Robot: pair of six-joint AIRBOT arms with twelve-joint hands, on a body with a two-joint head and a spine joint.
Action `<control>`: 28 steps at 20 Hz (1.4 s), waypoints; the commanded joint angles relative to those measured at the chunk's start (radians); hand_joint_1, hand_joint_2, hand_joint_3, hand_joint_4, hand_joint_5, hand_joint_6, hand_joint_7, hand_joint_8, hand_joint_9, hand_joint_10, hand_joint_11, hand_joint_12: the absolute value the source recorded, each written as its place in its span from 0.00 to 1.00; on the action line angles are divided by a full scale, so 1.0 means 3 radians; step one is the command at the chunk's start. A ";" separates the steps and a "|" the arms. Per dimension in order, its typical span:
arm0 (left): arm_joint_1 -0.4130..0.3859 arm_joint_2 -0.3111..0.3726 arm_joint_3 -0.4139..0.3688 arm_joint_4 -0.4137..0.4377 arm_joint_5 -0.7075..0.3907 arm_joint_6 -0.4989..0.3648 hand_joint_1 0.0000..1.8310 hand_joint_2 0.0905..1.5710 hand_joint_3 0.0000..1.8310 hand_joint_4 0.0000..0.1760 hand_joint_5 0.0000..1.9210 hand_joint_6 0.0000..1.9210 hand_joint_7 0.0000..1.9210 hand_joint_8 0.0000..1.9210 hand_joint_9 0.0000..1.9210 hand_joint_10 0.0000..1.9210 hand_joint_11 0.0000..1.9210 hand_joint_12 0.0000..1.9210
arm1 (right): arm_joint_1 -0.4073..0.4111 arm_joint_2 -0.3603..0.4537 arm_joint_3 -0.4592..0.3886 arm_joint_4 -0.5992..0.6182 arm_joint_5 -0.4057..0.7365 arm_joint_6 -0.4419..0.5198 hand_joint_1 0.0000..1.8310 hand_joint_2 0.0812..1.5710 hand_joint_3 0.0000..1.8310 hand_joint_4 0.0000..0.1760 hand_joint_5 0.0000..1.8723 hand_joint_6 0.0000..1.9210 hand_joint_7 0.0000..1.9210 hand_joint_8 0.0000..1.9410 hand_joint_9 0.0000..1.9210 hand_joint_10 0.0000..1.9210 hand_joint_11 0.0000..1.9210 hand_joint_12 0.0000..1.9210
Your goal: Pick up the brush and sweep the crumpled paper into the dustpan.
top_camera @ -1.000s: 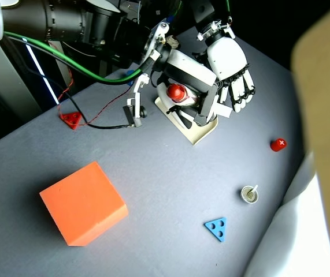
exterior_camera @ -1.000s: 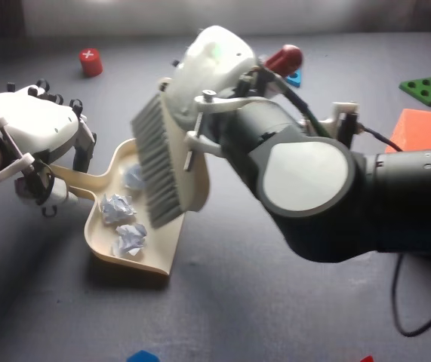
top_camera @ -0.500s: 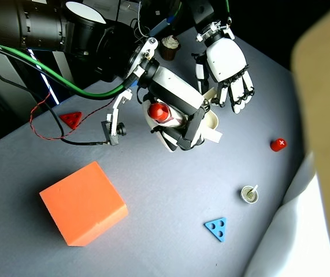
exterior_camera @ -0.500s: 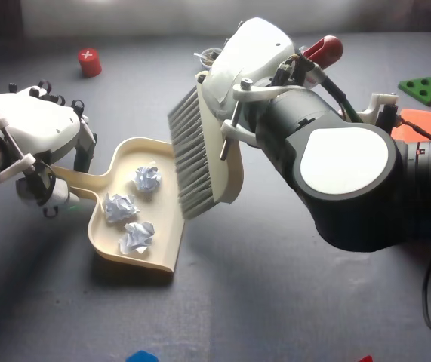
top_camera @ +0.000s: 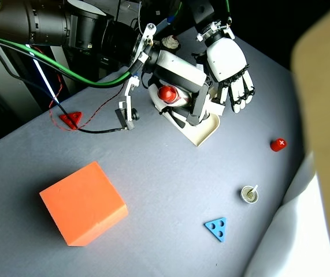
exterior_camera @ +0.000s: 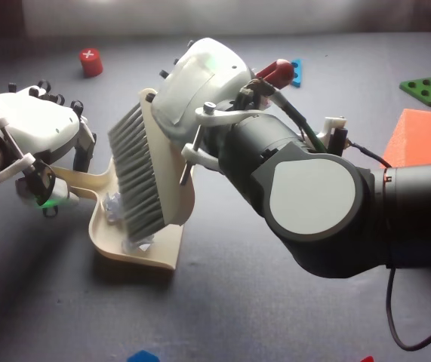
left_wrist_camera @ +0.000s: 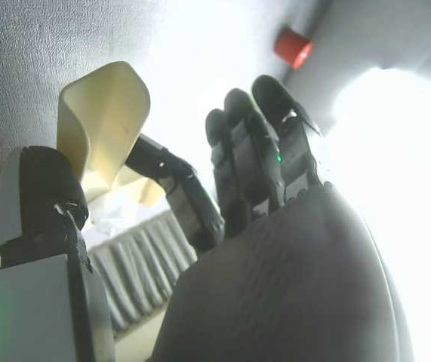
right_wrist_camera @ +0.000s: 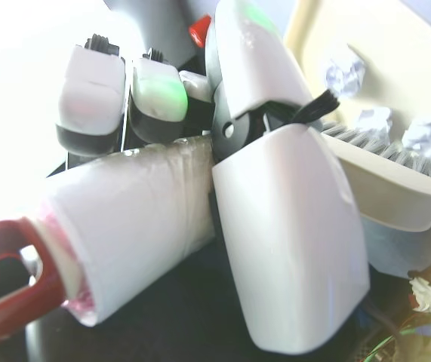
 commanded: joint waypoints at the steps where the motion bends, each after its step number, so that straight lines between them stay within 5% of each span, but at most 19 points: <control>1: -0.0034 0.0003 0.0014 0.0108 -0.0237 0.0015 0.56 0.70 0.00 0.56 0.49 0.55 0.20 0.00 0.18 0.00 0.00 0.40 | 0.0046 0.0055 -0.0009 -0.0381 -0.0293 0.0018 0.78 0.74 0.00 0.53 0.50 1.00 0.53 1.00 0.67 1.00 0.72 1.00; 2: -0.0034 0.0003 0.0014 0.0107 -0.0241 0.0015 0.57 0.70 0.00 0.50 0.49 0.54 0.19 0.00 0.18 0.00 0.00 0.40 | 0.0051 0.0095 -0.0027 -0.0468 -0.0358 0.0106 0.78 0.74 0.00 0.53 0.50 1.00 0.53 1.00 0.68 1.00 0.72 1.00; 3: -0.0035 0.0003 0.0014 0.0107 -0.0245 0.0015 0.57 0.70 0.00 0.49 0.50 0.53 0.20 0.00 0.19 0.00 0.00 0.42 | 0.0058 0.0147 -0.0053 -0.0537 -0.0402 0.0183 0.77 0.75 0.00 0.42 0.47 1.00 0.53 1.00 0.68 1.00 0.72 1.00; 4: -0.0035 0.0003 0.0015 0.0107 -0.0250 0.0015 0.56 0.70 0.00 0.67 0.50 0.53 0.20 0.00 0.19 0.00 0.00 0.42 | 0.0072 0.0247 -0.0111 -0.0608 -0.0456 0.0258 0.77 0.75 0.00 0.39 0.47 1.00 0.53 1.00 0.68 1.00 0.72 1.00; 9: -0.0035 0.0010 0.0018 0.0107 -0.0253 0.0016 0.56 0.70 0.00 0.54 0.49 0.54 0.19 0.00 0.18 0.00 0.00 0.39 | 0.0093 0.0940 -0.0611 -0.0693 -0.0474 0.0179 0.78 0.74 0.00 0.38 0.50 1.00 0.54 1.00 0.68 1.00 0.73 1.00; 12: -0.0035 0.0012 0.0018 0.0107 -0.0256 0.0016 0.56 0.70 0.00 0.66 0.49 0.54 0.20 0.00 0.19 0.00 0.00 0.41 | 0.0002 0.1301 -0.0909 -0.0812 -0.0465 0.0086 0.78 0.74 0.00 0.38 0.50 1.00 0.52 1.00 0.67 1.00 0.73 1.00; 16: -0.0041 0.0014 0.0018 0.0106 -0.0263 0.0016 0.57 0.70 0.00 0.52 0.49 0.53 0.19 0.00 0.19 0.00 0.00 0.42 | -0.0073 0.1540 -0.1213 -0.0812 -0.0465 -0.0314 0.79 0.74 0.00 0.41 0.51 1.00 0.52 1.00 0.68 1.00 0.73 1.00; 17: -0.0041 0.0018 0.0017 0.0104 -0.0263 0.0016 0.57 0.70 0.00 0.42 0.50 0.53 0.19 0.00 0.18 0.00 0.00 0.42 | -0.0084 0.1554 -0.1249 -0.0812 -0.0473 -0.0388 0.78 0.75 0.00 0.41 0.50 1.00 0.52 1.00 0.68 1.00 0.73 1.00; 20: -0.0045 0.0023 0.0016 0.0103 -0.0267 0.0016 0.56 0.70 0.00 0.67 0.49 0.54 0.19 0.00 0.18 0.00 0.00 0.43 | -0.0099 0.1663 -0.1441 -0.0798 -0.0524 -0.0529 0.78 0.75 0.00 0.43 0.50 1.00 0.52 1.00 0.68 1.00 0.73 1.00; 21: -0.0045 0.0024 0.0015 0.0103 -0.0267 0.0016 0.53 0.72 0.00 0.99 0.45 0.60 0.17 0.00 0.15 0.00 0.00 0.39 | -0.0099 0.1679 -0.1530 -0.0771 -0.0532 -0.0543 0.78 0.74 0.00 0.43 0.50 1.00 0.53 1.00 0.69 1.00 0.73 1.00; 22: -0.0045 0.0026 0.0014 0.0103 -0.0267 0.0016 0.53 0.72 0.00 0.99 0.45 0.60 0.17 0.00 0.15 0.00 0.00 0.39 | -0.0099 0.1683 -0.1548 -0.0770 -0.0532 -0.0555 0.78 0.74 0.00 0.43 0.50 1.00 0.53 1.00 0.69 1.00 0.73 1.00; 23: -0.0045 0.0029 0.0013 0.0103 -0.0266 0.0016 0.49 0.70 0.00 0.25 0.40 0.28 0.15 0.00 0.13 0.00 0.00 0.34 | -0.0099 0.1702 -0.1598 -0.0780 -0.0532 -0.0596 0.78 0.74 0.00 0.44 0.50 1.00 0.53 1.00 0.68 1.00 0.73 1.00; 24: -0.0044 0.0032 0.0012 0.0103 -0.0266 0.0016 0.53 0.61 0.00 0.41 0.32 0.03 0.17 0.00 0.14 0.00 0.00 0.38 | -0.0115 0.1707 -0.1625 -0.0810 -0.0537 -0.0633 0.78 0.74 0.00 0.41 0.50 1.00 0.53 1.00 0.68 1.00 0.73 1.00; 25: -0.0045 0.0034 0.0012 0.0103 -0.0266 0.0016 0.53 0.61 0.00 0.41 0.32 0.03 0.17 0.00 0.14 0.00 0.00 0.38 | -0.0138 0.1707 -0.1639 -0.0838 -0.0552 -0.0673 0.78 0.74 0.00 0.41 0.50 1.00 0.53 1.00 0.68 1.00 0.73 1.00; 27: -0.0045 0.0038 0.0012 0.0103 -0.0267 0.0016 0.51 0.59 0.00 0.66 0.17 0.00 0.13 0.00 0.12 0.00 0.00 0.35 | -0.0198 0.1707 -0.1664 -0.0843 -0.0577 -0.0800 0.78 0.74 0.00 0.44 0.50 1.00 0.51 1.00 0.67 1.00 0.72 1.00; 28: -0.0045 0.0041 0.0010 0.0103 -0.0266 0.0016 0.50 0.58 0.00 0.67 0.13 0.00 0.12 0.00 0.13 0.00 0.00 0.36 | -0.0236 0.1707 -0.1675 -0.0836 -0.0598 -0.0903 0.77 0.75 0.00 0.43 0.50 1.00 0.52 1.00 0.67 1.00 0.72 1.00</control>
